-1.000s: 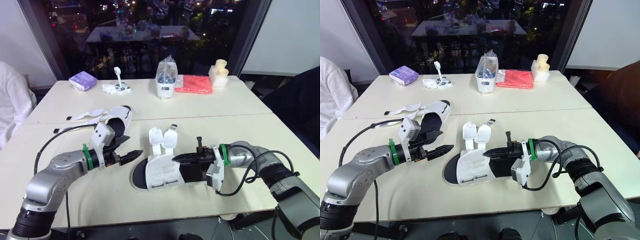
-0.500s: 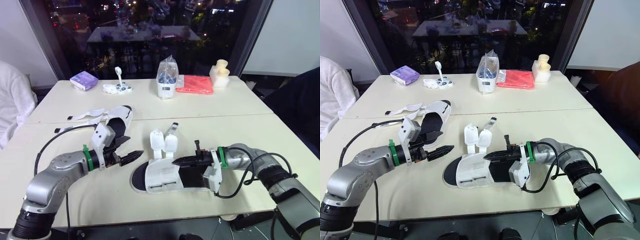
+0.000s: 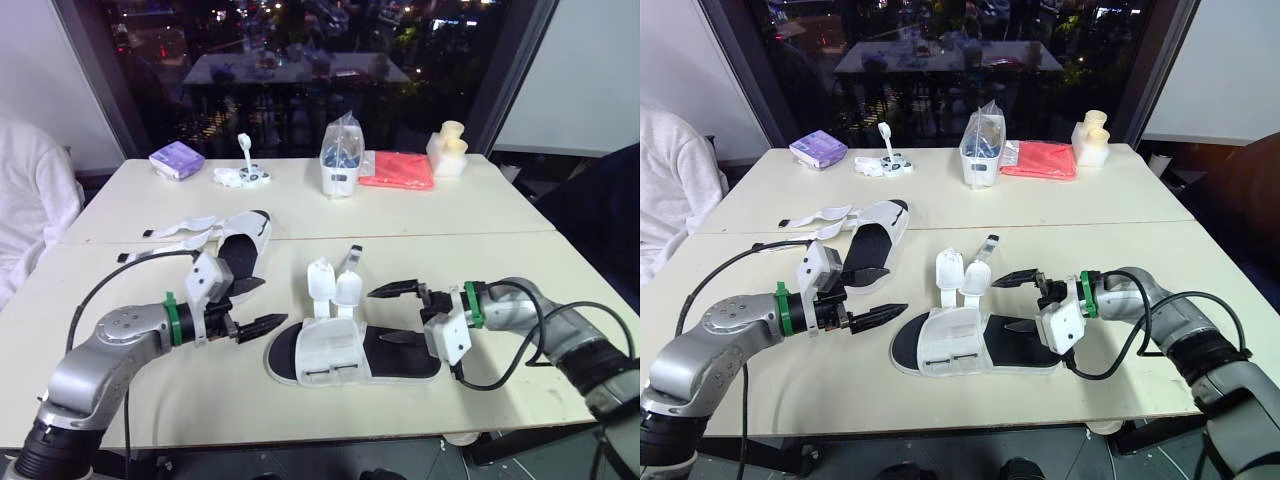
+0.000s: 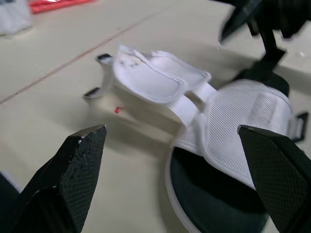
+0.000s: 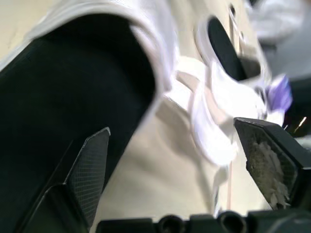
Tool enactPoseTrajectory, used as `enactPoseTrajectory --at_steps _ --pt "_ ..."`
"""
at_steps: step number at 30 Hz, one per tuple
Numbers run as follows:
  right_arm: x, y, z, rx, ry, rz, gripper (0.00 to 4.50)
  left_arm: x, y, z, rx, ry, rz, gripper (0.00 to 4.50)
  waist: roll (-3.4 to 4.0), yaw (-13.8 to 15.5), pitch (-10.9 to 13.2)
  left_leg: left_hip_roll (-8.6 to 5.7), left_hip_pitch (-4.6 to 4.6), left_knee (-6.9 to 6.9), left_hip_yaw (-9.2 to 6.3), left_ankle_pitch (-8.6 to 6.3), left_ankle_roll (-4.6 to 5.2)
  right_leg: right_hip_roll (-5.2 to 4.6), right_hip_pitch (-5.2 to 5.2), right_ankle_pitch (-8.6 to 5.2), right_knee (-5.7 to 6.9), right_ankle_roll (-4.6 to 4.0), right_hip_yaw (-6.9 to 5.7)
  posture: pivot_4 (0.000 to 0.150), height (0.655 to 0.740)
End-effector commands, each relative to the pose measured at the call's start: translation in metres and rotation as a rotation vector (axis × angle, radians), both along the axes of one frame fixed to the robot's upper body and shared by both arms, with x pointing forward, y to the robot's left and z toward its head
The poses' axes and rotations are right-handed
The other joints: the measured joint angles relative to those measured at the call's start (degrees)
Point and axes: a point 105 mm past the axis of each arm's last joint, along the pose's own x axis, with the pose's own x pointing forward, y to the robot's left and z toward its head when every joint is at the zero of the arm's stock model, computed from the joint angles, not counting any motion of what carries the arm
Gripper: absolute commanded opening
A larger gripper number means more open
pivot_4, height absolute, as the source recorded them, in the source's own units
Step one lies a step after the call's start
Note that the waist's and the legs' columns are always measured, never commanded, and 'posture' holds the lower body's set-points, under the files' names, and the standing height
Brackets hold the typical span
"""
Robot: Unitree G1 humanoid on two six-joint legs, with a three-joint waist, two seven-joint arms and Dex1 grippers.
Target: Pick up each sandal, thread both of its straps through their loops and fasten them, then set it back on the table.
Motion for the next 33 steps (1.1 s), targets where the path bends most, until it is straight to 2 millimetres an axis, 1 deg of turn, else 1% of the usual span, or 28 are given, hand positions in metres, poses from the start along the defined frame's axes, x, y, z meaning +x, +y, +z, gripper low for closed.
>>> enactPoseTrajectory --at_steps 1,4,7,8,10,11,13,14,15,18,21,26,29,33 --pt "0.003 -0.005 0.031 0.098 0.105 -0.101 4.47 -0.002 0.000 0.002 0.059 -0.050 -0.074 4.50 0.00 -0.01 0.00 0.00 0.00 0.00 0.01 -0.01 0.02 0.00 0.00 0.01 0.00 -0.01 0.00 0.150 0.7400" --pt "0.004 -0.002 0.041 0.175 0.201 -0.174 4.47 0.000 0.001 -0.006 0.108 -0.062 -0.120 4.50 0.00 -0.01 0.00 0.02 0.01 0.00 0.00 -0.03 0.05 -0.02 0.00 0.01 -0.02 -0.05 -0.02 0.150 0.7400" --pt "0.008 -0.003 0.047 0.231 0.270 -0.264 4.50 0.001 -0.002 -0.012 0.122 -0.064 -0.162 3.69 0.00 0.02 0.00 0.02 0.00 0.00 0.02 -0.04 0.06 -0.02 -0.03 0.02 -0.01 -0.05 -0.03 0.150 0.7400" --pt "0.009 -0.003 0.048 0.244 0.287 -0.287 4.50 0.002 -0.003 -0.013 0.122 -0.065 -0.172 3.33 0.00 0.06 0.00 0.02 -0.01 0.00 0.02 -0.04 0.06 -0.03 -0.04 0.02 -0.01 -0.05 -0.03 0.150 0.7400" --pt "0.009 -0.003 0.050 0.295 0.335 -0.331 4.50 0.002 -0.008 -0.016 0.121 -0.065 -0.208 2.25 0.00 0.26 0.00 0.01 -0.05 0.01 0.03 -0.04 0.07 -0.03 -0.05 0.02 -0.03 -0.05 -0.04 0.150 0.7400" --pt "0.009 -0.003 0.050 0.315 0.350 -0.349 4.50 0.002 -0.009 -0.018 0.121 -0.064 -0.220 1.81 0.00 0.35 0.00 0.00 -0.06 0.01 0.03 -0.05 0.08 -0.05 -0.05 0.02 -0.03 -0.05 -0.05 0.150 0.7400" --pt "0.008 -0.002 0.046 0.351 0.411 -0.388 4.50 0.002 -0.012 -0.024 0.141 -0.067 -0.253 0.76 0.00 0.53 0.00 0.00 -0.07 0.02 0.05 -0.06 0.11 -0.05 -0.05 0.02 -0.05 -0.05 -0.06 0.150 0.7400" --pt "0.007 0.000 0.045 0.361 0.434 -0.396 4.50 0.002 -0.013 -0.026 0.148 -0.068 -0.263 0.33 0.00 0.78 0.00 0.00 -0.07 0.02 0.07 -0.08 0.13 -0.06 -0.05 0.03 -0.05 -0.05 -0.06 0.150 0.7400" --pt "0.005 0.002 0.044 0.388 0.458 -0.401 4.50 0.002 -0.015 -0.029 0.146 -0.062 -0.274 0.06 0.00 0.91 0.00 0.00 -0.07 0.02 0.07 -0.08 0.14 -0.05 -0.06 0.03 -0.05 -0.04 -0.06 0.150 0.7400" --pt "0.006 0.007 0.046 0.465 0.483 -0.427 4.50 -0.003 -0.020 -0.039 0.148 -0.027 -0.323 0.06 0.00 1.13 0.00 0.00 -0.08 0.03 0.11 -0.10 0.16 -0.05 -0.09 0.04 -0.05 -0.03 -0.06 0.150 0.7400" --pt "0.007 0.007 0.044 0.473 0.469 -0.450 4.50 -0.009 -0.025 -0.047 0.153 0.026 -0.363 0.06 0.00 1.25 0.00 0.00 -0.09 0.03 0.13 -0.10 0.17 -0.04 -0.09 0.04 -0.05 -0.02 -0.06 0.150 0.7400" --pt "0.009 0.007 0.048 0.510 0.467 -0.467 4.50 -0.015 -0.029 -0.059 0.198 0.050 -0.406 0.06 0.00 1.31 -0.01 -0.02 -0.10 0.06 0.12 -0.11 0.20 -0.04 -0.08 0.04 -0.05 -0.02 -0.06 0.150 0.7400" --pt "0.009 0.008 0.046 0.523 0.517 -0.481 4.50 -0.011 -0.036 -0.060 0.176 0.046 -0.389 0.06 0.00 1.33 -0.01 -0.01 -0.10 0.06 0.12 -0.11 0.21 -0.02 -0.08 0.10 -0.04 0.08 -0.06 0.150 0.7400" --pt "0.009 0.008 0.040 0.555 0.631 -0.497 4.50 -0.007 -0.041 -0.062 0.161 0.047 -0.381 0.06 -0.01 1.30 -0.01 -0.01 -0.11 0.06 0.10 -0.11 0.21 -0.01 -0.08 0.14 -0.04 0.15 -0.06 0.150 0.7400"
